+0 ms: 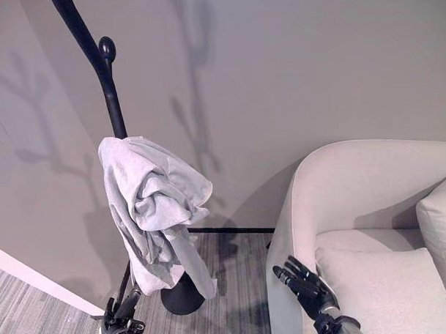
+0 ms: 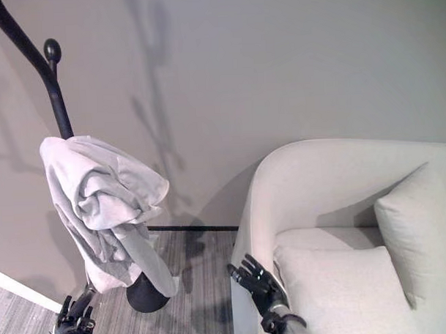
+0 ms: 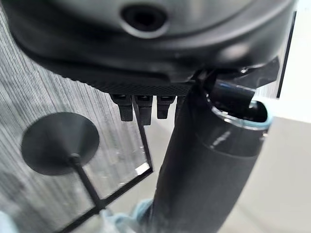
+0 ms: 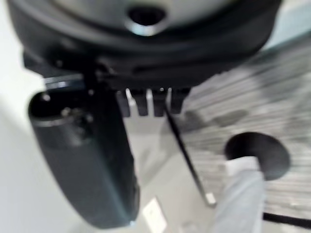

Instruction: Hang the clothes on the sofa on the clothes rack.

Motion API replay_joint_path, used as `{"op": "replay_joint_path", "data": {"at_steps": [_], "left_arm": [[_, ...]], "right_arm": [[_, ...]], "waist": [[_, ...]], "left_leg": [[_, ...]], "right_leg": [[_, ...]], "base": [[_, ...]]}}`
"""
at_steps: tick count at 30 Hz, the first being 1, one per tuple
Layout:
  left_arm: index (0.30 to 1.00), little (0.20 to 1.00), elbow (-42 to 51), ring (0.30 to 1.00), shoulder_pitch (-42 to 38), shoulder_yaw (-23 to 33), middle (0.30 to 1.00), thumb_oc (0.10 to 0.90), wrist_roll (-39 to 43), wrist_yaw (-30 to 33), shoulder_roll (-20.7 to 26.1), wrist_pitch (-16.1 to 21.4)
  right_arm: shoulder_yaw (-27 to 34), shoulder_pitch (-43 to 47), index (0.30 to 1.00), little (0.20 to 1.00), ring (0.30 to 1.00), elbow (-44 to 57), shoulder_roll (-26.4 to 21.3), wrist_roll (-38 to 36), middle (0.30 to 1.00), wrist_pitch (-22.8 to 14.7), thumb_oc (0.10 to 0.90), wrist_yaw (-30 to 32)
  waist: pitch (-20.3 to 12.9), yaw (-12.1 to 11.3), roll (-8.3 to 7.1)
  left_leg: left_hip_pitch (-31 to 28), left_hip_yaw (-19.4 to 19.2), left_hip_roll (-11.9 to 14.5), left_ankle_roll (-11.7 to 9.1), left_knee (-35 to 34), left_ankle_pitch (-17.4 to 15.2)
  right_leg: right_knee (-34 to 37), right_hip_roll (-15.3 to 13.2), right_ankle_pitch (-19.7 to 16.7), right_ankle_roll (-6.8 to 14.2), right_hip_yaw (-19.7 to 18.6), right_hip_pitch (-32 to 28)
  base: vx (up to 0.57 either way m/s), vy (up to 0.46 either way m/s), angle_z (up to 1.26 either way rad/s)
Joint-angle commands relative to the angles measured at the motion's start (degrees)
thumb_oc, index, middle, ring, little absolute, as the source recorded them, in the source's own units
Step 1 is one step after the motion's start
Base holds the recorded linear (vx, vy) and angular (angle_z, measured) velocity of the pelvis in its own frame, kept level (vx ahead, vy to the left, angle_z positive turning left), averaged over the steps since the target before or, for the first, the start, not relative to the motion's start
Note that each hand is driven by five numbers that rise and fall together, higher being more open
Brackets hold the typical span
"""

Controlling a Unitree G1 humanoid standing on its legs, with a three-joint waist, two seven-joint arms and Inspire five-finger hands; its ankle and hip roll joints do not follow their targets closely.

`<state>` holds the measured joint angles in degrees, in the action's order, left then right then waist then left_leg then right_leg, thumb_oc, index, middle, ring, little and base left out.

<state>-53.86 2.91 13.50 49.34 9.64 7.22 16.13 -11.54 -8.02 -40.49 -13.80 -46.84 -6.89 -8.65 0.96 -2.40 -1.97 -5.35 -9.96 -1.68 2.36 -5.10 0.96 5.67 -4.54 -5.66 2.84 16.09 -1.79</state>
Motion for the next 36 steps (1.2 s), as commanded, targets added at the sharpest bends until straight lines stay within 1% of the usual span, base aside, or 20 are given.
{"op": "replay_joint_path", "data": {"at_steps": [1, 2, 3, 4, 5, 6, 9, 10, 11, 15, 16, 17, 19, 21, 22, 23, 24, 29, 32, 36], "left_arm": [[0.900, 0.900, -0.2, 0.900, 0.2, -1.8, 0.900, 0.800, -4.8, 4.0, 3.1, 2.3], [0.900, 0.900, 13.7, 0.900, -1.2, -5.3, 0.900, 0.800, -7.3, 7.9, 3.6, 4.4], [0.900, 0.900, 13.8, 0.900, -1.1, -5.3, 0.900, 0.800, -7.4, 8.0, 3.5, 4.3], [0.900, 0.900, 21.8, 0.900, -1.1, -6.0, 0.900, 0.800, -6.8, 8.5, 3.3, 5.2], [0.900, 0.900, 25.4, 0.900, -1.3, -6.1, 0.900, 0.800, -5.8, 8.7, 3.0, 5.8], [0.900, 0.900, 32.2, 0.900, -1.0, -5.6, 0.900, 0.800, -1.9, 6.2, 2.3, 7.2], [0.900, 0.900, 36.9, 0.900, -1.0, -5.0, 0.900, 0.800, 5.0, 2.2, 0.5, 8.9], [0.900, 0.900, 36.8, 0.900, -1.0, -5.0, 0.900, 0.800, 5.1, 2.0, 0.6, 8.9], [0.900, 0.900, 38.6, 0.900, -0.2, -4.9, 0.900, 0.800, 8.2, -1.0, -0.2, 8.6], [0.900, 0.900, 38.6, 0.900, 1.2, -6.0, 0.900, 0.800, 10.4, -4.2, 0.1, 6.8], [0.900, 0.900, 37.5, 0.900, 2.6, -6.3, 0.900, 0.800, 12.5, -6.8, 0.1, 5.0], [0.900, 0.900, 37.4, 0.900, 2.5, -6.3, 0.900, 0.800, 12.6, -6.9, 0.2, 5.0], [0.900, 0.900, 35.1, 0.900, 4.8, -5.7, 0.900, 0.800, 16.0, -12.6, 0.9, 1.9], [0.900, 0.900, 32.9, 0.900, 5.2, -5.9, 0.900, 0.800, 17.0, -15.5, 1.8, 0.1], [0.900, 0.900, 32.7, 0.900, 5.1, -5.9, 0.900, 0.800, 17.1, -15.7, 1.9, 0.1], [0.900, 0.900, 32.9, 0.900, 6.1, -4.9, 0.900, 0.800, 19.4, -20.1, 2.2, -1.7], [0.900, 0.900, 32.2, 0.900, 5.9, -4.4, 0.900, 0.800, 20.7, -21.5, 2.1, -2.0], [0.900, 0.900, 26.2, 0.900, 3.8, -1.5, 0.900, 0.800, 25.6, -23.7, 0.6, -2.2], [0.900, 0.900, 21.7, 0.900, 3.3, -1.0, 0.900, 0.800, 26.5, -22.6, -0.3, -2.0], [0.900, 0.900, 4.7, 0.900, 2.7, -2.7, 0.900, 0.800, 22.8, -18.7, -0.1, -4.4]], "right_arm": [[-3.9, 4.5, 0.900, 0.900, 0.900, 3.4, -0.6, 1.4, 0.900, -2.1, 0.800, -0.4], [-8.8, 6.2, 0.900, 0.900, 0.900, -0.9, -0.4, 8.2, 0.900, -0.2, 0.800, 0.7], [-8.8, 6.2, 0.900, 0.900, 0.900, -0.9, -0.4, 8.2, 0.900, -0.2, 0.800, 0.7], [-10.3, 6.6, 0.900, 0.900, 0.900, -2.2, -0.2, 10.0, 0.900, 0.8, 0.800, 0.4], [-10.8, 6.6, 0.900, 0.900, 0.900, -2.7, 0.1, 10.6, 0.900, 1.3, 0.800, 0.2], [-11.0, 6.6, 0.900, 0.900, 0.900, -4.2, 0.7, 10.9, 0.900, 1.7, 0.800, 0.0], [-9.8, 6.5, 0.900, 0.900, 0.900, -7.5, 1.8, 10.3, 0.900, 2.1, 0.800, -0.5], [-9.8, 6.6, 0.900, 0.900, 0.900, -7.6, 1.9, 10.3, 0.900, 2.1, 0.800, -0.5], [-8.3, 6.6, 0.900, 0.900, 0.900, -9.9, 2.4, 9.8, 0.900, 2.2, 0.800, -0.7], [-5.7, 7.4, 0.900, 0.900, 0.900, -14.6, 3.2, 9.5, 0.900, 2.5, 0.800, -0.5], [-3.9, 8.0, 0.900, 0.900, 0.900, -17.4, 3.5, 9.2, 0.900, 2.8, 0.800, -0.3], [-3.9, 8.0, 0.900, 0.900, 0.900, -17.5, 3.5, 9.2, 0.900, 2.8, 0.800, -0.4], [-1.4, 8.5, 0.900, 0.900, 0.900, -21.5, 4.3, 9.4, 0.900, 3.2, 0.800, -1.0], [0.0, 9.0, 0.900, 0.900, 0.900, -24.3, 4.6, 9.3, 0.900, 3.7, 0.800, -1.3], [0.1, 9.1, 0.900, 0.900, 0.900, -24.4, 4.7, 9.3, 0.900, 3.6, 0.800, -1.4], [1.1, 9.5, 0.900, 0.900, 0.900, -26.6, 5.0, 10.4, 0.900, 3.6, 0.800, -1.8], [1.5, 9.6, 0.900, 0.900, 0.900, -28.0, 5.3, 11.2, 0.900, 3.7, 0.800, -2.1], [2.8, 10.5, 0.900, 0.900, 0.900, -31.6, 6.2, 13.3, 0.900, 3.9, 0.800, -1.8], [4.0, 11.2, 0.900, 0.900, 0.900, -32.7, 6.4, 12.7, 0.900, 4.0, 0.800, -1.1], [4.9, 13.1, 0.900, 0.900, 0.900, -35.0, 5.6, 11.6, 0.900, 4.7, 0.800, 1.3]], "waist": [[-0.9, -1.0, -1.54], [-0.3, -1.9, -1.17], [-0.4, -1.8, -1.20], [-0.1, -2.5, -1.05], [-0.2, -2.7, -1.04], [0.1, -3.3, -0.96], [0.3, -4.1, -0.77], [0.3, -4.0, -0.77], [0.5, -4.5, -0.61], [0.6, -5.0, -0.34], [0.7, -5.5, -0.15], [0.7, -5.5, -0.17], [0.9, -6.1, -0.02], [1.0, -6.4, 0.09], [1.1, -6.4, 0.06], [1.1, -6.9, -0.03], [1.1, -7.1, -0.08], [0.8, -7.8, -0.53], [0.7, -8.0, -0.58], [1.1, -7.4, -0.16]], "left_leg": [[2.6, 1.5, 4.7, -6.2, 0.1, -1.3], [2.8, 2.4, 4.7, -6.4, 0.1, -1.0], [3.0, 2.5, 4.6, -6.4, 0.1, -0.8], [3.1, 3.1, 4.6, -6.5, 0.1, -0.7], [3.6, 3.6, 4.5, -6.6, 0.1, -0.4], [3.9, 4.3, 4.4, -6.7, 0.1, -0.2], [4.2, 5.0, 4.1, -6.9, 0.1, 0.0], [4.2, 5.1, 4.1, -6.9, 0.1, 0.0], [4.4, 5.4, 4.0, -6.9, 0.1, 0.1], [4.6, 5.9, 3.8, -7.0, 0.1, 0.3], [4.8, 6.2, 3.7, -7.0, 0.1, 0.5], [4.8, 6.3, 3.7, -7.0, 0.1, 0.5], [5.0, 6.6, 3.6, -7.0, 0.1, 0.6], [5.1, 6.6, 3.7, -7.0, 0.1, 0.7], [5.1, 6.6, 3.7, -7.0, 0.1, 0.7], [5.2, 6.7, 3.8, -7.0, 0.1, 0.8], [5.3, 6.7, 3.8, -7.1, 0.1, 0.9], [5.3, 6.7, 4.1, -7.3, 0.1, 0.9], [5.3, 6.7, 4.3, -7.3, 0.1, 1.0], [5.2, 6.7, 4.5, -7.3, 0.1, 1.3]], "right_leg": [[-0.8, -4.0, 4.7, 4.3, 0.3, -4.6], [-0.8, -3.9, 5.0, 4.1, 1.1, -4.9], [-0.7, -3.9, 4.9, 4.1, 1.1, -4.8], [-0.8, -3.9, 5.2, 4.0, 1.8, -5.2], [-0.7, -3.9, 5.1, 4.0, 2.3, -5.1], [-0.7, -4.1, 5.3, 4.0, 3.4, -5.4], [-0.7, -4.3, 5.5, 4.0, 4.9, -5.9], [-0.7, -4.3, 5.5, 4.0, 5.0, -6.0], [-0.7, -4.4, 5.7, 3.9, 5.8, -6.4], [-0.7, -4.5, 5.8, 3.9, 7.0, -6.8], [-0.7, -4.5, 5.8, 3.9, 7.6, -6.9], [-0.7, -4.5, 5.8, 3.9, 7.6, -6.9], [-0.7, -4.5, 5.9, 4.0, 8.4, -7.2], [-0.7, -4.4, 5.9, 4.0, 8.8, -7.1], [-0.7, -4.4, 5.9, 3.9, 8.8, -7.1], [-0.7, -4.4, 6.1, 3.9, 9.0, -7.1], [-0.7, -4.4, 6.1, 3.8, 9.2, -7.2], [-0.7, -4.2, 6.6, 3.6, 9.5, -7.5], [-0.7, -4.0, 6.7, 3.5, 9.8, -7.6], [-0.7, -3.6, 6.7, 3.2, 9.6, -7.4]], "base": [[-0.02, -0.035, 0.22], [-0.02, -0.029, 0.21], [-0.02, -0.047, 0.26], [-0.01, -0.030, 0.34], [0.00, -0.056, 0.47], [-0.01, -0.046, 0.46], [0.00, -0.029, 0.29], [0.00, -0.020, 0.25], [0.01, -0.015, 0.25], [0.00, -0.009, 0.20], [0.00, -0.003, 0.13], [-0.01, -0.003, 0.15], [0.00, 0.007, 0.23], [-0.01, -0.001, 0.20], [-0.01, -0.014, 0.09], [0.00, -0.014, 0.04], [0.00, 0.000, 0.00], [0.01, -0.010, 0.03], [0.00, 0.000, 0.00], [0.00, 0.000, 0.00]]}}
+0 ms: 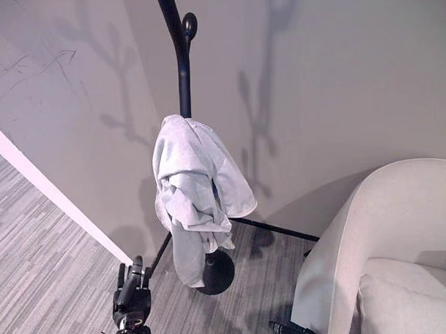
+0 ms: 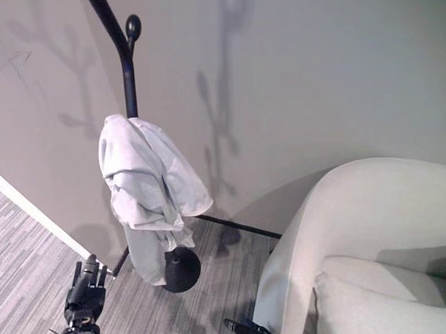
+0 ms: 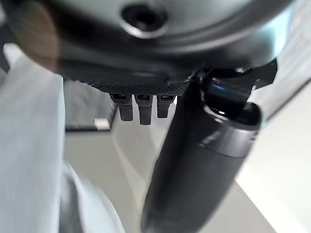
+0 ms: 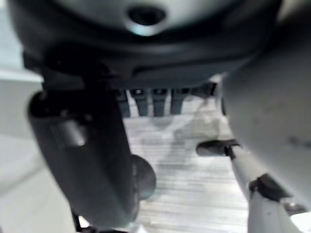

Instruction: Hang the clothes on the sofa on the clothes rack.

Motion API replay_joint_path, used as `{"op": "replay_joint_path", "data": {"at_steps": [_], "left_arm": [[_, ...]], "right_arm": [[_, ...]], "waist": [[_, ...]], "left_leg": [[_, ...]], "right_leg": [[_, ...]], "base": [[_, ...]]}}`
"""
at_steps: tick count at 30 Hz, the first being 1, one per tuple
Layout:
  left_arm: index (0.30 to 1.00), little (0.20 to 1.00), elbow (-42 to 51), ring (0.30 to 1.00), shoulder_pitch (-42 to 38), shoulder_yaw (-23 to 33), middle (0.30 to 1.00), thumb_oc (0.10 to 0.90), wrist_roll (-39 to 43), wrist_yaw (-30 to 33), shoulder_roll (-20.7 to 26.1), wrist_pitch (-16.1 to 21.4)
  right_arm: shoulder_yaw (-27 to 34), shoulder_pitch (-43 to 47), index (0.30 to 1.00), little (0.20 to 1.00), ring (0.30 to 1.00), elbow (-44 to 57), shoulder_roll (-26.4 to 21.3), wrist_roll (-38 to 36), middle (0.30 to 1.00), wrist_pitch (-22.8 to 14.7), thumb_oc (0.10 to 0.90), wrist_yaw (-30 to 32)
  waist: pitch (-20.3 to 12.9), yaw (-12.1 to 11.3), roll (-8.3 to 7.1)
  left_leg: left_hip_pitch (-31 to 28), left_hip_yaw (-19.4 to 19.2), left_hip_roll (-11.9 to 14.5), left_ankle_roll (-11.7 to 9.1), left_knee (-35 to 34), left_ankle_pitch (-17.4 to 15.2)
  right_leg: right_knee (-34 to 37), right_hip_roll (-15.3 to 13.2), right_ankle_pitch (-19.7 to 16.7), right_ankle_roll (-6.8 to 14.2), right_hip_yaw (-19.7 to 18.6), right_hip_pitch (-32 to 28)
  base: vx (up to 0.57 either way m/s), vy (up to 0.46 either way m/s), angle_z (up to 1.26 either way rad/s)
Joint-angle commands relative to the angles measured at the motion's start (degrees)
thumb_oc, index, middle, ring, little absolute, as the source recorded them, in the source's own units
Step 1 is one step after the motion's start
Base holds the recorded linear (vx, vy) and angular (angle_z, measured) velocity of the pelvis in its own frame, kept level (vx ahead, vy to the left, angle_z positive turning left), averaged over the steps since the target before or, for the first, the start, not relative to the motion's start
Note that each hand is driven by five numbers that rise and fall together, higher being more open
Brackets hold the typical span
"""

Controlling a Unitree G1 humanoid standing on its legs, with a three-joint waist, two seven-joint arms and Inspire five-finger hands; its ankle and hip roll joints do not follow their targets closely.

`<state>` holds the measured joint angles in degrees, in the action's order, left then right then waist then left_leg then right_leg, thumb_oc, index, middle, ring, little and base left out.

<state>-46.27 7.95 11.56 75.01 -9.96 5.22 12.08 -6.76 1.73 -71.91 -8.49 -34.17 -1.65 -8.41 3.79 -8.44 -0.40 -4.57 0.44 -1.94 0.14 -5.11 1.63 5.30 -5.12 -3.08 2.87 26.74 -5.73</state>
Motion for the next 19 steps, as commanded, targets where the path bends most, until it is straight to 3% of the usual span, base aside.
{"op": "replay_joint_path", "data": {"at_steps": [1, 2, 5, 11, 19], "left_arm": [[0.900, 0.900, -7.3, 0.900, -2.5, 0.0, 0.900, 0.800, -3.4, 1.5, 1.7, -1.0], [0.900, 0.900, -14.8, 0.900, -3.2, 0.3, 0.900, 0.800, -6.3, 2.9, 1.5, -2.4], [0.900, 0.900, -25.0, 0.900, -4.5, 0.9, 0.900, 0.800, -14.2, 4.6, 2.5, -3.4], [0.900, 0.900, -30.4, 0.900, -4.9, 2.1, 0.900, 0.800, -20.4, 6.9, 2.7, -4.0], [0.900, 0.900, -29.6, 0.900, -5.5, -1.9, 0.900, 0.800, -28.0, 8.2, 3.0, -3.3]], "right_arm": [[0.5, 3.6, 0.900, 0.900, 0.900, -4.3, 0.3, -1.6, 0.900, -0.2, 0.800, 1.2], [1.1, 4.2, 0.900, 0.900, 0.900, -5.7, 0.4, -3.2, 0.900, 0.4, 0.800, 1.9], [1.2, 4.1, 0.900, 0.900, 0.900, -6.9, 0.2, -3.3, 0.900, 0.5, 0.800, 2.4], [1.1, 3.4, 0.900, 0.900, 0.900, -8.0, 0.1, -1.9, 0.900, 0.7, 0.800, 3.2], [0.1, 3.3, 0.900, 0.900, 0.900, -8.6, -0.6, 2.7, 0.900, 0.7, 0.800, 4.3]], "waist": [[-1.8, -1.2, -1.67], [-1.6, -0.6, -1.45], [-1.7, 0.6, -1.29], [-2.2, 2.1, -1.37], [-2.9, 3.1, -1.32]], "left_leg": [[4.4, -3.7, 4.8, -5.1, 0.1, 0.6], [4.2, -4.0, 5.0, -5.1, 0.1, 0.3], [4.1, -4.2, 5.1, -5.1, 0.1, 0.2], [4.3, -4.5, 5.2, -5.0, 0.1, 0.2], [4.0, -5.0, 5.2, -4.8, 0.1, 0.0]], "right_leg": [[-0.3, -3.0, 4.2, 3.2, -1.0, -3.5], [-0.3, -2.8, 4.4, 3.1, -1.3, -3.5], [-0.4, -2.7, 4.4, 3.0, -1.8, -3.3], [-0.4, -2.8, 4.1, 3.0, -2.0, -2.9], [-0.4, -2.9, 3.9, 3.1, -2.7, -2.7]], "base": [[0.00, 0.000, 0.00], [0.00, 0.000, 0.00], [0.00, 0.000, 0.00], [0.00, 0.000, 0.00], [0.00, 0.003, -0.01]]}}
